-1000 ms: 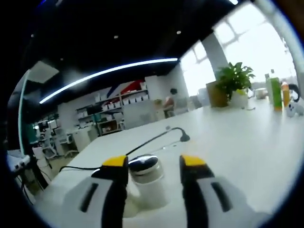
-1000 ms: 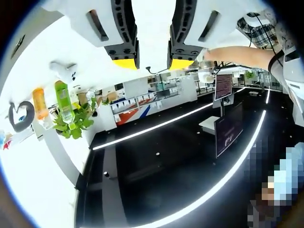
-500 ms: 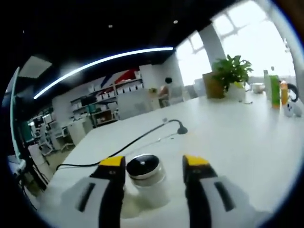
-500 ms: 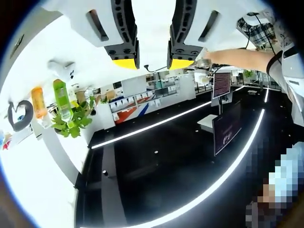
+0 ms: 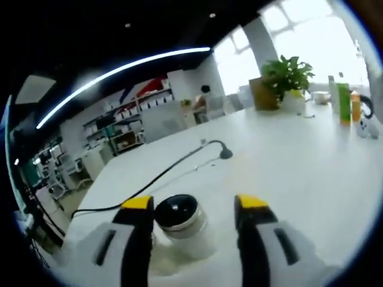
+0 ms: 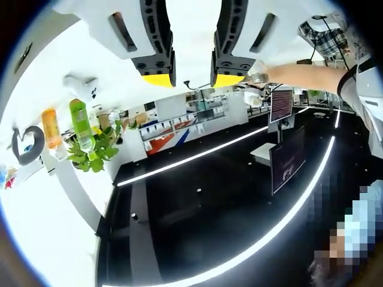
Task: Rotate the seasoning bottle until the label or dispensing opening points toward the visible target arrow and the bottle remains upright within the marked orientation range
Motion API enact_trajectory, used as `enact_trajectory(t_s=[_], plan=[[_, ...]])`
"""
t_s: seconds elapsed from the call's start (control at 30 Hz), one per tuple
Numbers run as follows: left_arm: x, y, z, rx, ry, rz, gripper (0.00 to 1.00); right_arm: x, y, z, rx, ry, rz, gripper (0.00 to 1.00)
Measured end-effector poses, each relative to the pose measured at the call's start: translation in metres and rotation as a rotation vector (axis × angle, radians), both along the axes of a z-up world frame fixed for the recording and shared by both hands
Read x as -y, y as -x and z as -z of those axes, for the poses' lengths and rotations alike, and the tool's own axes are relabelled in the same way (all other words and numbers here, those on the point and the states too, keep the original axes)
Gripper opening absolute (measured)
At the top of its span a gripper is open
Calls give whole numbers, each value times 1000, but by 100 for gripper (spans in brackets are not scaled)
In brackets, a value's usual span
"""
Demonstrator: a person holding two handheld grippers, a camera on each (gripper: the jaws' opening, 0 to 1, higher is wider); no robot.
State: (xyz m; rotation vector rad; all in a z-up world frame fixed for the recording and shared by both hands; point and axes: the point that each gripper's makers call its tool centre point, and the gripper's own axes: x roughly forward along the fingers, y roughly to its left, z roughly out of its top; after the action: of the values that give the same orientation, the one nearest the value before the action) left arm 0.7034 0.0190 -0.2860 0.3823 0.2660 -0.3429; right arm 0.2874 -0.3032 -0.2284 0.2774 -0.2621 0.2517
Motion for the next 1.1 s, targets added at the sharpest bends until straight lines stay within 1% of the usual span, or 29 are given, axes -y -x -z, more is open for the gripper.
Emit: enact_trajectory(t_s=[0.03,0.1,0.2,0.33,0.5,0.6,0.73,0.9,1.1], plan=[[0,0,2,-10,-22,-2,57,0,0,0,-1,2,-1,22],[1,-1,2,-13,-28,-1,57,0,0,0,-1,3,-1,22],[-1,-2,1,-24,-32,-4,54,0,1,0,0,4,0,22],[-7,-2,1,-40,-70,-3,43,4,2,0,1,1,8,22],[-7,0,2,-48,-84,25,42,5,2,1,-1,-2,11,21],[-7,-3,3,-61,-99,27,39,5,2,0,0,-1,10,21],[-6,-3,3,-81,-79,37,39,7,3,-2,3,-1,14,21],[-5,-3,4,-102,-73,48,38,11,3,-2,3,-1,21,19],[-5,-4,4,-112,-67,57,38,10,2,-2,3,-6,9,18]])
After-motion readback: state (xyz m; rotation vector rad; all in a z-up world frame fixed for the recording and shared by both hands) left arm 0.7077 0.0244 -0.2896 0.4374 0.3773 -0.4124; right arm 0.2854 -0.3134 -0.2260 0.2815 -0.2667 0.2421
